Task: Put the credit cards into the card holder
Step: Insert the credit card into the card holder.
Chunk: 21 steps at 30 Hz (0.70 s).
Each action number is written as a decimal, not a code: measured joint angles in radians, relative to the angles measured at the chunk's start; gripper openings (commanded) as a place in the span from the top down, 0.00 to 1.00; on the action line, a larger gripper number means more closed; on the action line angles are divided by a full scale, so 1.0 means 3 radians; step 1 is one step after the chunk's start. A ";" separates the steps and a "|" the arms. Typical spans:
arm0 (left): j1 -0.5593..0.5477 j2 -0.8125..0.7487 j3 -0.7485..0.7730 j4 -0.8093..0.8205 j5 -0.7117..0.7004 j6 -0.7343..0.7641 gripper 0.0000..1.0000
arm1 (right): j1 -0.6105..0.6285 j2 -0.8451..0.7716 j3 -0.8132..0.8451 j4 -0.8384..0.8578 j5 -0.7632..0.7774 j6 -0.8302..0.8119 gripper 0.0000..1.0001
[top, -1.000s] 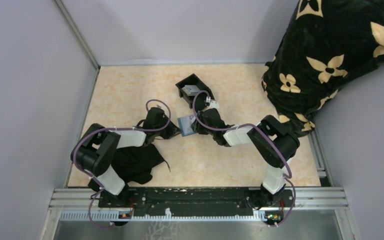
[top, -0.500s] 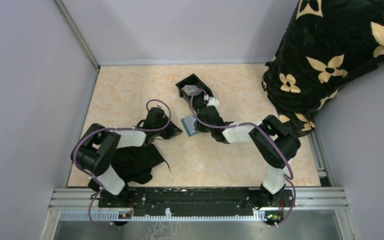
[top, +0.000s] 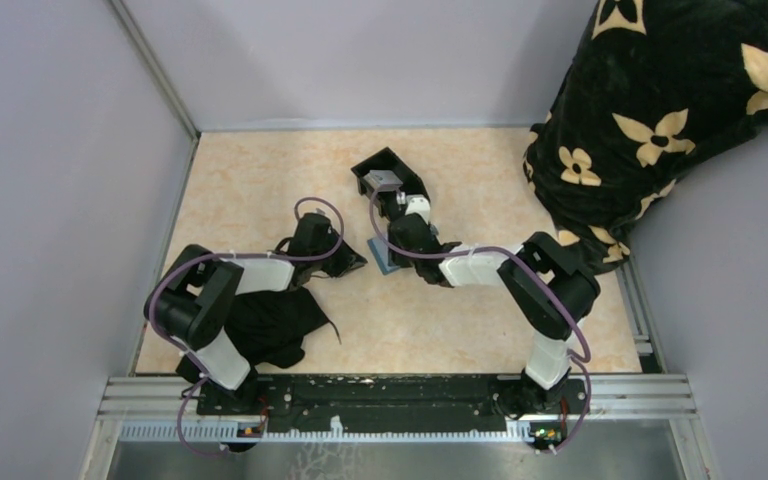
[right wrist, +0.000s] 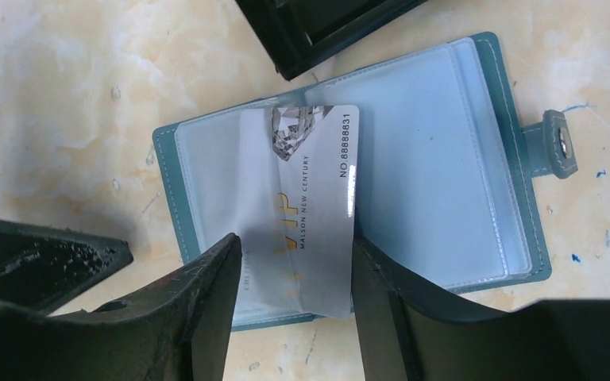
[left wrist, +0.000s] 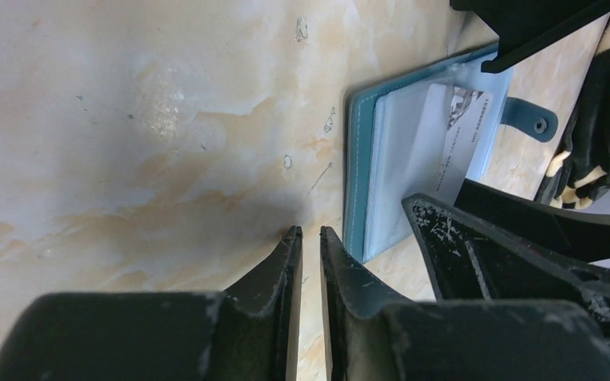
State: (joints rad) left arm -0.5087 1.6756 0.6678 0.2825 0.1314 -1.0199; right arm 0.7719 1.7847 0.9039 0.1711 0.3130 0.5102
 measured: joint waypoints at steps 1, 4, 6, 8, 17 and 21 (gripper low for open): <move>0.0000 0.0001 0.0008 -0.0006 0.0001 0.0000 0.78 | 0.0017 -0.0008 0.0004 -0.0023 0.0006 -0.0015 0.47; 0.0000 0.0005 0.0017 -0.0009 0.0005 -0.0001 0.74 | 0.0048 -0.0032 0.0004 -0.0102 0.0025 -0.0046 0.43; 0.0000 0.0013 0.0032 -0.0006 0.0015 0.0000 0.73 | 0.0061 -0.0051 0.0004 -0.0146 0.0027 -0.0066 0.42; 0.0000 0.0036 0.0062 -0.0008 0.0029 0.0000 0.72 | 0.0070 -0.0065 0.0004 -0.0187 0.0028 -0.0083 0.41; -0.0032 0.0223 0.0278 -0.0006 0.0067 -0.0003 0.72 | 0.0111 -0.0100 0.0072 -0.0455 0.0025 -0.0215 0.38; -0.0065 0.0286 0.0342 0.0001 0.0076 -0.0017 0.72 | 0.0135 -0.0112 0.0093 -0.0535 0.0043 -0.0273 0.38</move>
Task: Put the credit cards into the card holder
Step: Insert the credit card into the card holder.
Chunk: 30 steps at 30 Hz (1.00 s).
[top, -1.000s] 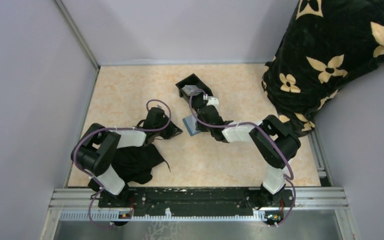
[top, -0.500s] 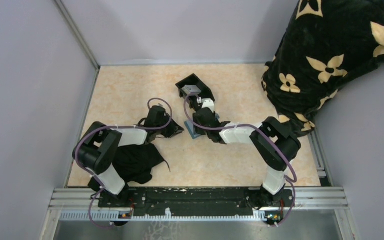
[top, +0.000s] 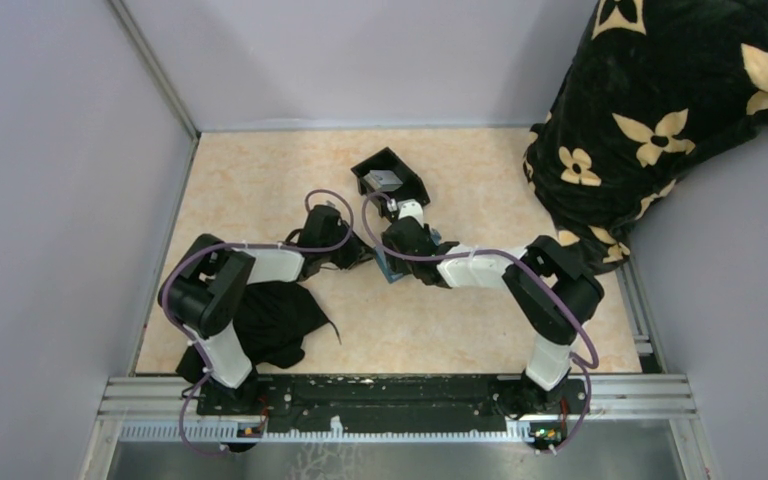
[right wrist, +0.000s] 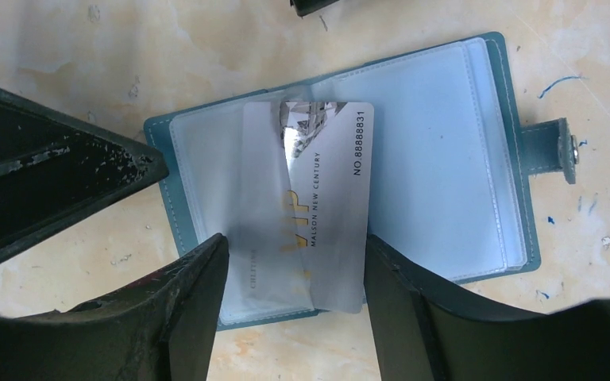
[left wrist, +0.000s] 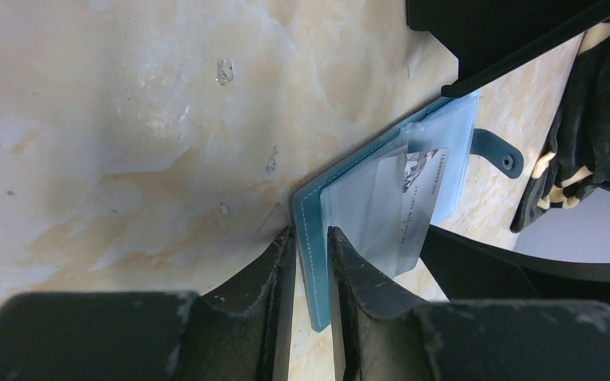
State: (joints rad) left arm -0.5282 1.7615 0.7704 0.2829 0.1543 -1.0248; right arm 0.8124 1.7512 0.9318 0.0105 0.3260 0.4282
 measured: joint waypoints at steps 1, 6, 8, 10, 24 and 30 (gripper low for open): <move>-0.0009 0.0011 0.0009 0.0006 0.0001 -0.0004 0.72 | 0.0008 -0.0004 0.0006 -0.0019 0.0011 -0.0020 0.38; -0.0031 0.0071 0.0070 0.0014 0.0000 -0.0027 0.72 | 0.0013 -0.0013 0.0019 -0.0093 0.0062 -0.0086 0.37; -0.0036 0.0095 0.0092 0.0023 0.0000 -0.0038 0.73 | 0.0013 -0.0022 0.0022 -0.0118 0.0083 -0.0118 0.37; -0.0043 0.0118 0.0112 0.0029 0.0000 -0.0050 0.73 | 0.0013 -0.0045 0.0022 -0.0165 0.0108 -0.0148 0.36; -0.0055 0.0150 0.0136 0.0052 -0.0003 -0.0074 0.73 | 0.0013 -0.0235 0.0019 -0.0282 0.0267 -0.0275 0.56; -0.0055 0.0150 0.0136 0.0052 -0.0003 -0.0074 0.73 | -0.0050 -0.0449 0.0017 -0.0109 0.0355 -0.0292 0.90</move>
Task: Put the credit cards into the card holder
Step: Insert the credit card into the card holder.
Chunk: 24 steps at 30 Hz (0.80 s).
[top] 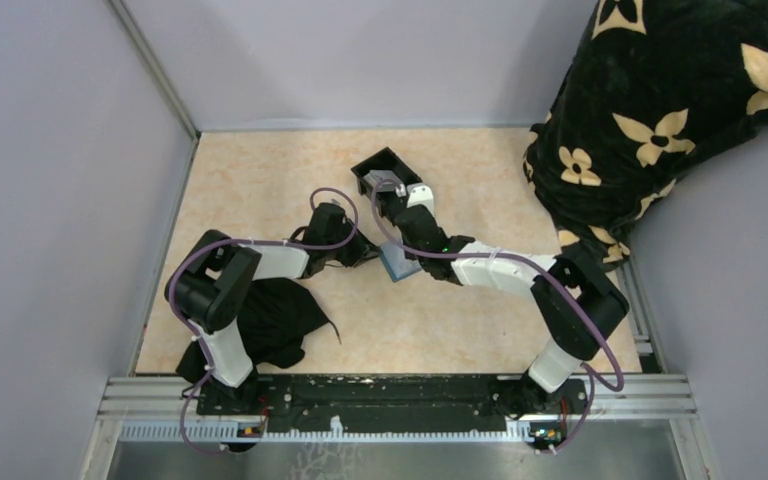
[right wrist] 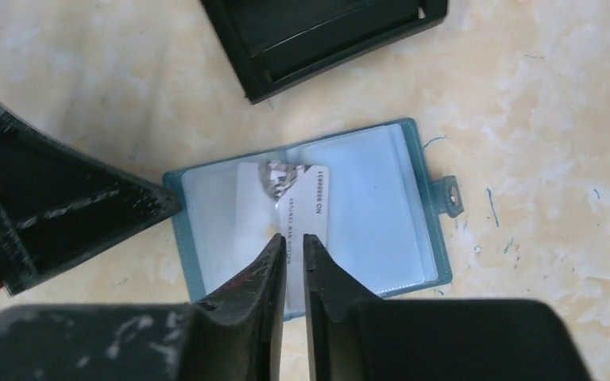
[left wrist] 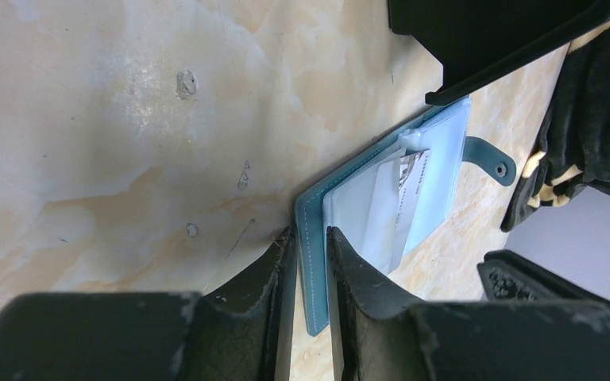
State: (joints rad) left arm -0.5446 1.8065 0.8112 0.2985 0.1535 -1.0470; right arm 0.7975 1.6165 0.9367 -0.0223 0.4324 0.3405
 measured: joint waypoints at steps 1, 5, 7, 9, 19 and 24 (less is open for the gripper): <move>0.0000 0.0000 0.0000 0.0000 0.0000 0.0000 0.73 | -0.0027 0.0000 0.0000 0.0020 0.0003 0.0005 0.93; 0.0000 0.0000 0.0001 -0.0001 0.0000 0.0000 0.73 | -0.0169 0.0025 0.0001 0.0033 0.0001 0.0014 1.00; 0.0000 0.0001 0.0006 -0.0009 -0.0001 0.0001 0.73 | -0.0225 0.0093 0.0008 0.0055 -0.0001 0.0017 1.00; 0.0000 0.0003 0.0017 -0.0023 -0.0003 0.0001 0.73 | -0.0272 0.0207 0.0023 0.0065 -0.0006 0.0028 1.00; -0.0003 0.0014 0.0032 -0.0029 -0.0013 0.0001 0.74 | -0.0345 0.0458 0.0027 0.0095 -0.0116 0.0067 1.00; -0.0003 0.0014 0.0032 -0.0029 -0.0015 0.0003 0.74 | -0.0364 0.0497 0.0052 0.0142 -0.0142 0.0084 1.00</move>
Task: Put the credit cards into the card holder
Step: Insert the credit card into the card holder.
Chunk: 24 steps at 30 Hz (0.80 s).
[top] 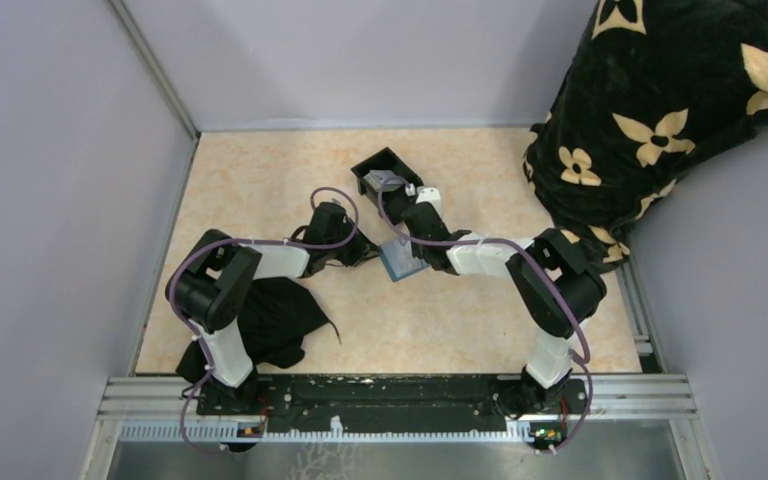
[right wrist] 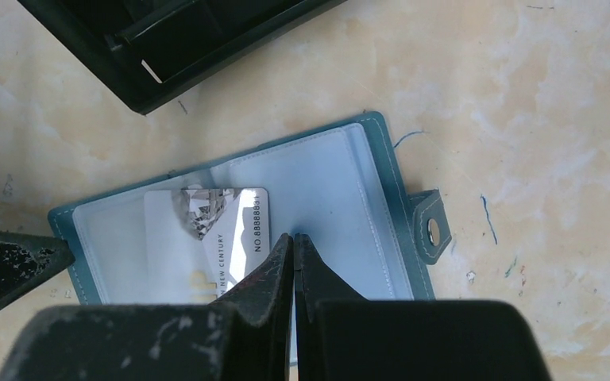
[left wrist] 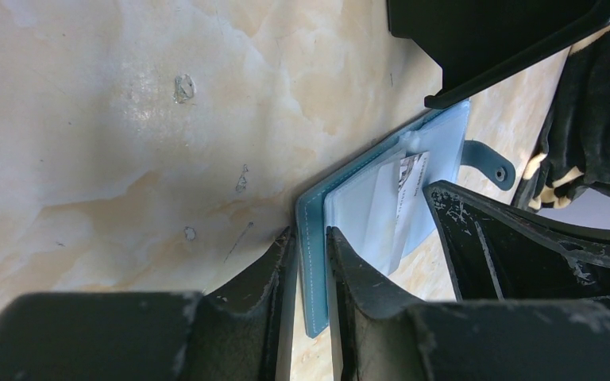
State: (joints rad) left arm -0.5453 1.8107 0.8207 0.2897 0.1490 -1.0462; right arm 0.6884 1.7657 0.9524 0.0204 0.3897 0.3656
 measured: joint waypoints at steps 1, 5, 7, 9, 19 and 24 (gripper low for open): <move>0.0000 0.0000 0.0000 0.0000 0.0000 0.0000 0.74 | -0.0001 0.0006 0.0001 0.0009 -0.0005 0.0005 1.00; -0.0001 0.0000 0.0000 0.0000 0.0000 -0.0001 0.74 | -0.0018 0.0061 0.0046 0.0036 -0.0046 0.0008 1.00; -0.0001 0.0000 0.0000 0.0000 0.0000 0.0000 0.74 | -0.0028 0.0095 0.0080 0.0055 -0.0076 0.0010 1.00; -0.0001 0.0001 0.0001 0.0000 -0.0001 0.0000 0.74 | -0.0033 0.0127 0.0103 0.0070 -0.0098 0.0013 1.00; -0.0001 0.0013 0.0013 0.0001 0.0001 -0.0001 0.74 | -0.0043 0.0153 0.0107 0.0160 -0.0223 0.0046 1.00; 0.0000 0.0027 0.0028 0.0003 0.0003 -0.0001 0.74 | -0.0043 0.0153 0.0107 0.0172 -0.0273 0.0072 1.00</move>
State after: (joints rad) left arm -0.5453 1.8187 0.8291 0.2905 0.1497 -1.0466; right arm 0.6754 1.8114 0.9844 0.0719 0.3077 0.3874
